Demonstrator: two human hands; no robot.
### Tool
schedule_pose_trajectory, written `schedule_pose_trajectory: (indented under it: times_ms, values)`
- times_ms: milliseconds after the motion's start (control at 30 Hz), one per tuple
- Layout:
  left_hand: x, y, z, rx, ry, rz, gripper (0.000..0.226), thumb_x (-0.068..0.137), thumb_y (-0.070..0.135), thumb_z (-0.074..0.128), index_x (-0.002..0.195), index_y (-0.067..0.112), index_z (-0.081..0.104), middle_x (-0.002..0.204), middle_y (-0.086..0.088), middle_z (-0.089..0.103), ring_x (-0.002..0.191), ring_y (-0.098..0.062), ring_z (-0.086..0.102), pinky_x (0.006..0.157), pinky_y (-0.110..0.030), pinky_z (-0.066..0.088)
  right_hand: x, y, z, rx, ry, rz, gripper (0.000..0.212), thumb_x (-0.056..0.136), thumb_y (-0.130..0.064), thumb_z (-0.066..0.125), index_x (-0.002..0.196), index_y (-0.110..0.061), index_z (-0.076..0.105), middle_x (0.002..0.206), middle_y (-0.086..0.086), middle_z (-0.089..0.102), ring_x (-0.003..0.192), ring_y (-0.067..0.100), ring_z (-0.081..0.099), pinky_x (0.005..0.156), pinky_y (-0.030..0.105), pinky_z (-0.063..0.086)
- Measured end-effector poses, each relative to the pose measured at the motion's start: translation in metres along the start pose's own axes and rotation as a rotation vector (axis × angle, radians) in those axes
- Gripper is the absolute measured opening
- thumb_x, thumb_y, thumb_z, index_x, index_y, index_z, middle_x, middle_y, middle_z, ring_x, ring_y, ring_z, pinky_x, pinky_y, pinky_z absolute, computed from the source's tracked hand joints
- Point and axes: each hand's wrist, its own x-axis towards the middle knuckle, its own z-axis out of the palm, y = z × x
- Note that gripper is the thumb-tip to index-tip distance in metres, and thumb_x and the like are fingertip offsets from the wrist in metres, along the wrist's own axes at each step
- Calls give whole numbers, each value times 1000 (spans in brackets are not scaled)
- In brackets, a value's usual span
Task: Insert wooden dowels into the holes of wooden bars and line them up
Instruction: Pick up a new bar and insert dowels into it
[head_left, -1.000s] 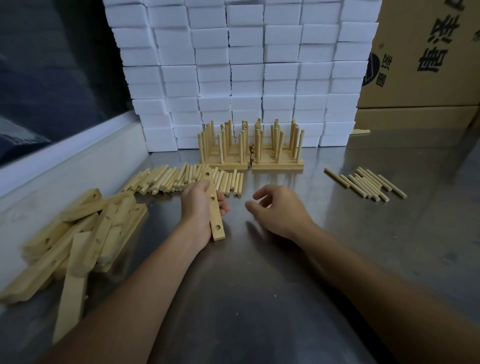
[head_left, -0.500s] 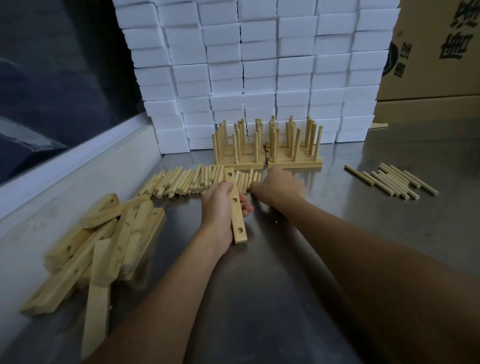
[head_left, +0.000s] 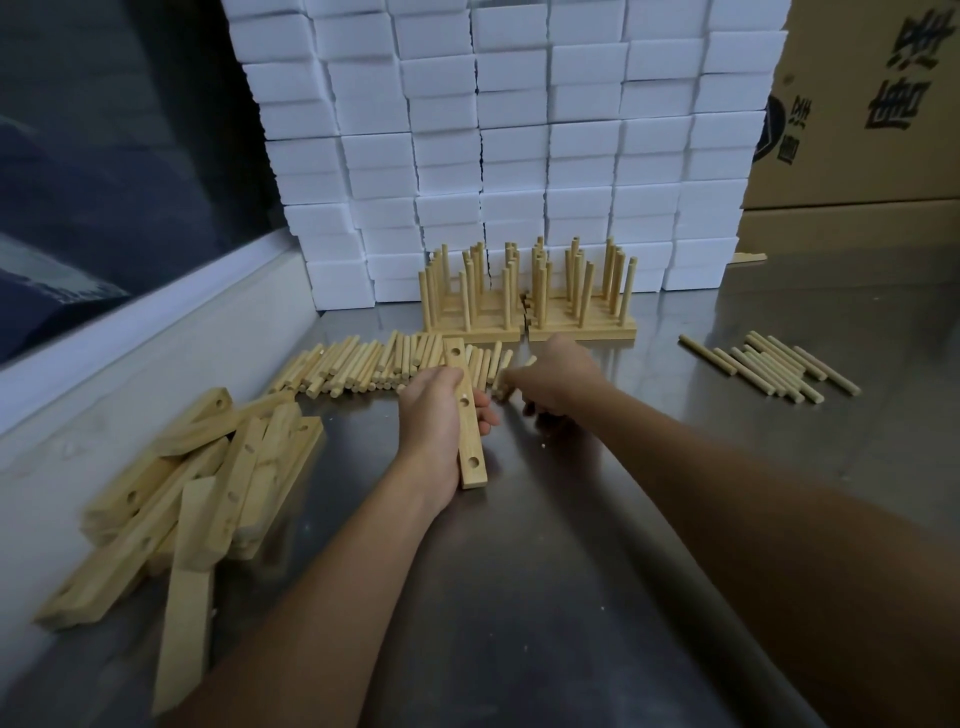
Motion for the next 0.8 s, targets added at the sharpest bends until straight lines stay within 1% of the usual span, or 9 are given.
schedule_pose_trajectory:
  times_ms: [33, 133, 200, 267, 333, 433, 567, 700, 800]
  values:
    - [0, 0, 0, 9, 0, 4, 15, 98, 10, 45, 93, 2, 57, 55, -7, 58, 43, -19, 57, 40, -23, 43, 0, 1, -1, -13, 14, 4, 25, 84, -32, 72, 73, -12, 63, 61, 1, 66, 54, 13, 64, 50, 28, 55]
    - [-1, 0, 0, 8, -6, 3, 15, 98, 10, 45, 94, 2, 57, 55, -6, 58, 43, -19, 58, 40, -23, 43, -1, 2, -2, -70, 34, 20, 20, 84, -29, 72, 80, -11, 65, 74, 4, 70, 68, 19, 70, 66, 35, 62]
    - [-1, 0, -1, 3, -6, 0, 15, 98, 10, 46, 96, 2, 58, 56, -7, 58, 44, -19, 58, 41, -24, 44, -1, 1, -2, -78, 46, 27, 21, 86, -28, 70, 79, -9, 64, 74, 4, 70, 68, 19, 70, 67, 34, 61]
    - [-1, 0, -1, 11, -7, -1, 15, 98, 11, 46, 98, 2, 58, 57, -7, 59, 44, -19, 58, 42, -24, 44, -1, 1, -1, -25, 69, 35, 24, 90, -29, 62, 92, -6, 60, 85, 7, 70, 74, 22, 69, 72, 38, 61]
    - [-2, 0, 0, 10, -8, -3, 16, 99, 11, 46, 99, 2, 59, 57, -7, 59, 44, -19, 58, 42, -23, 44, -3, -2, -1, 2, 84, 32, 30, 92, -39, 59, 107, -15, 50, 92, 5, 65, 80, 22, 67, 75, 39, 59]
    - [-3, 1, 0, 5, -8, -1, 16, 99, 10, 45, 97, 2, 59, 58, -8, 58, 44, -19, 57, 42, -24, 44, -6, -6, 1, -188, 89, -21, 34, 87, -46, 64, 98, -18, 48, 81, -1, 59, 71, 15, 58, 63, 30, 49]
    - [-3, 2, 0, 5, -8, 3, 16, 98, 9, 45, 96, 2, 58, 56, -7, 57, 44, -19, 57, 41, -23, 43, -7, -8, 2, -223, 59, -27, 24, 88, -38, 67, 84, -14, 62, 73, 0, 61, 64, 14, 57, 54, 26, 44]
    - [-3, 1, -1, 7, -15, 6, 16, 99, 10, 45, 97, 2, 59, 57, -7, 58, 45, -19, 57, 41, -24, 44, -10, -10, 0, -268, 65, -41, 27, 91, -32, 64, 74, -15, 53, 68, 0, 54, 57, 13, 49, 48, 24, 37]
    - [-3, 1, -2, 9, -20, 4, 16, 99, 11, 46, 97, 3, 60, 57, -7, 58, 45, -19, 58, 41, -24, 45, -12, -9, -1, -276, 41, -69, 31, 96, -34, 58, 73, -15, 51, 67, 0, 52, 56, 13, 47, 48, 25, 35]
